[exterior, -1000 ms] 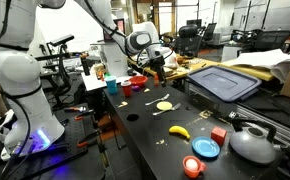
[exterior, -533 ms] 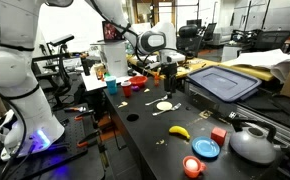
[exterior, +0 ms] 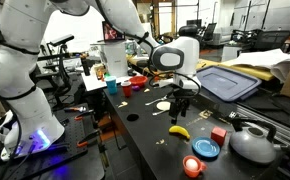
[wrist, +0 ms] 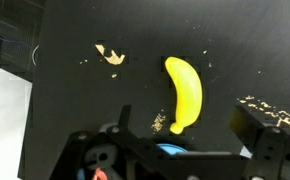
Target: Pick up the purple eggplant toy and move it to the left of the table next to the red plate, pick up the yellow banana toy and move it to the left of the table next to the purple eggplant toy
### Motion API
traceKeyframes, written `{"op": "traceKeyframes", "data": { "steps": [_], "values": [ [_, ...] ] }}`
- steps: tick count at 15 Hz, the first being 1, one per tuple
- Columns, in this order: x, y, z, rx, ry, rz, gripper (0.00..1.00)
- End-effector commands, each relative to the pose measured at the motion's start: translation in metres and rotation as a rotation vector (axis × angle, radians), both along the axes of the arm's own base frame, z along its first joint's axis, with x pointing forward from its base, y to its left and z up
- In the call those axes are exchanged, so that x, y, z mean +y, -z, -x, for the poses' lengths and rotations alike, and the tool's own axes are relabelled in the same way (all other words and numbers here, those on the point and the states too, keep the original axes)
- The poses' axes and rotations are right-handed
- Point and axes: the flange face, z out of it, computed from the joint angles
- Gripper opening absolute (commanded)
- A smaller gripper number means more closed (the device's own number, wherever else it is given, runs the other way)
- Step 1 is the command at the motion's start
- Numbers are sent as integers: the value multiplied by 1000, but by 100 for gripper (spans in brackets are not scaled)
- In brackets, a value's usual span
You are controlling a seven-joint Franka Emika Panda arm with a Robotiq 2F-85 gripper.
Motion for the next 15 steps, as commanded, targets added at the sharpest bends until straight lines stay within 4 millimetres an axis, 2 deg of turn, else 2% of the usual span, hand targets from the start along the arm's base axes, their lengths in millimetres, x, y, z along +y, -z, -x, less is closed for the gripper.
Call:
{"op": "traceKeyframes", "data": {
  "steps": [1, 5, 10, 11, 12, 15],
  "values": [
    [-21, 19, 0, 13, 89, -62, 100],
    [-34, 36, 0, -9, 105, -95, 100],
    [-42, 45, -5, -26, 80, -115, 100],
    [-45, 46, -5, -26, 78, -112, 75],
    [-46, 48, -4, -23, 72, -113, 74],
    [-51, 53, -2, -17, 66, -121, 49]
  ]
}}
